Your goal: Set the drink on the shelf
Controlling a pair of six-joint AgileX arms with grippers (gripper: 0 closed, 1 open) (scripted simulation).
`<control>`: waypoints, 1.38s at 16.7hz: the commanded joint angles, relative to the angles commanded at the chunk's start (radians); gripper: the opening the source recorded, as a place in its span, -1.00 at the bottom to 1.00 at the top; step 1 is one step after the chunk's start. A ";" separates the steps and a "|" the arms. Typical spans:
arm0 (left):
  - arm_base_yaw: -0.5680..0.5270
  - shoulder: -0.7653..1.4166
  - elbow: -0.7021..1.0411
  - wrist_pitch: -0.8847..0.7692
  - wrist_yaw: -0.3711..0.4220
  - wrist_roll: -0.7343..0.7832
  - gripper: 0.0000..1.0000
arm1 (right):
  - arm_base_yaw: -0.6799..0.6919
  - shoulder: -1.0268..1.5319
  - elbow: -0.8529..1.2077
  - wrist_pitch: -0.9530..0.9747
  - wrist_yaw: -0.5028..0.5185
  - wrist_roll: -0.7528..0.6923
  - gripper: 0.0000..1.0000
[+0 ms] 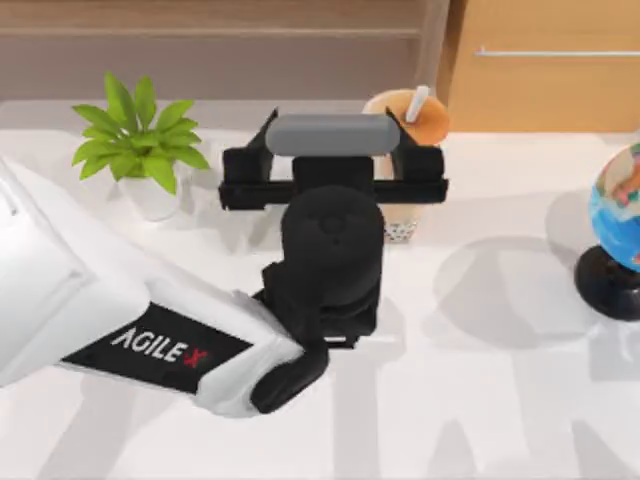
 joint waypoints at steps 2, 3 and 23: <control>-0.067 0.152 0.063 0.083 -0.064 0.001 1.00 | 0.000 0.000 0.000 0.000 0.000 0.000 1.00; -0.095 0.213 0.089 0.117 -0.090 0.001 1.00 | 0.000 0.000 0.000 0.000 0.000 0.000 1.00; -0.009 0.453 0.380 0.062 0.000 -0.005 1.00 | 0.000 0.000 0.000 0.000 0.000 0.000 1.00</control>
